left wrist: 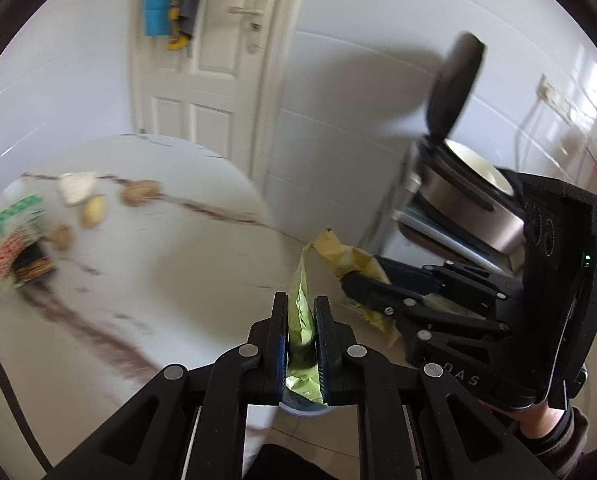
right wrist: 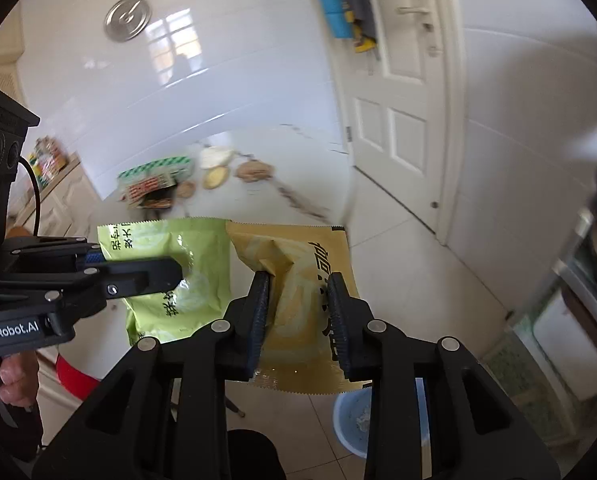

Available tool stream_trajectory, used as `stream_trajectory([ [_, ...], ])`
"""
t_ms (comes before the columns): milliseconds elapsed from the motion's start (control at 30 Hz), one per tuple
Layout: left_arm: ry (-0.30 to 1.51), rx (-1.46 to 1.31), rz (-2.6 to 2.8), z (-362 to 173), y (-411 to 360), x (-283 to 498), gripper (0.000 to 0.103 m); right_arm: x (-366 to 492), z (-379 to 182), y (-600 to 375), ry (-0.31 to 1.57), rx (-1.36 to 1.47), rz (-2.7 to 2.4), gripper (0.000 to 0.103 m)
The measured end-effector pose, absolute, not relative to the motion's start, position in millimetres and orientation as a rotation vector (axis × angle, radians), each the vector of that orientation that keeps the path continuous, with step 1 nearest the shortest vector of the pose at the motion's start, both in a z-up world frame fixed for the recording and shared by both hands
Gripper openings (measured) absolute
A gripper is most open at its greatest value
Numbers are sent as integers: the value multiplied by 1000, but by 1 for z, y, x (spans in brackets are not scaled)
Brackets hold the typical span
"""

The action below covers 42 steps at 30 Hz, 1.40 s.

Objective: Collect trash
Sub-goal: 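Carry both bags to the blue bin and open both tools, then move both tools back toward the table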

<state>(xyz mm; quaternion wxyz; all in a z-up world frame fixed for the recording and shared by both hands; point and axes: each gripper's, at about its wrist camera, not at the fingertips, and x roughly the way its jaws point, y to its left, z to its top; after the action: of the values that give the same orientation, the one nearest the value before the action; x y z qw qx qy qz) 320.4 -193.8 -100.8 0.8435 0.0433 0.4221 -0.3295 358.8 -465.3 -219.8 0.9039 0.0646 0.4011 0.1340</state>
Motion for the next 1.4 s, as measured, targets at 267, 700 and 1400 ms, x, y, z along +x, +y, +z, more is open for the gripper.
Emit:
stream_trajectory([
  [267,984,199,-722,-145,-269,337,9,344,-260,-537,895,241,185,28],
  [700,1027,274,-699,-179,-331,363,19,336,-311,-582,982,328,116,47],
  [1400,786,138,-392,-98,-149,320,85,341,-177,-469,759,147,223,88],
])
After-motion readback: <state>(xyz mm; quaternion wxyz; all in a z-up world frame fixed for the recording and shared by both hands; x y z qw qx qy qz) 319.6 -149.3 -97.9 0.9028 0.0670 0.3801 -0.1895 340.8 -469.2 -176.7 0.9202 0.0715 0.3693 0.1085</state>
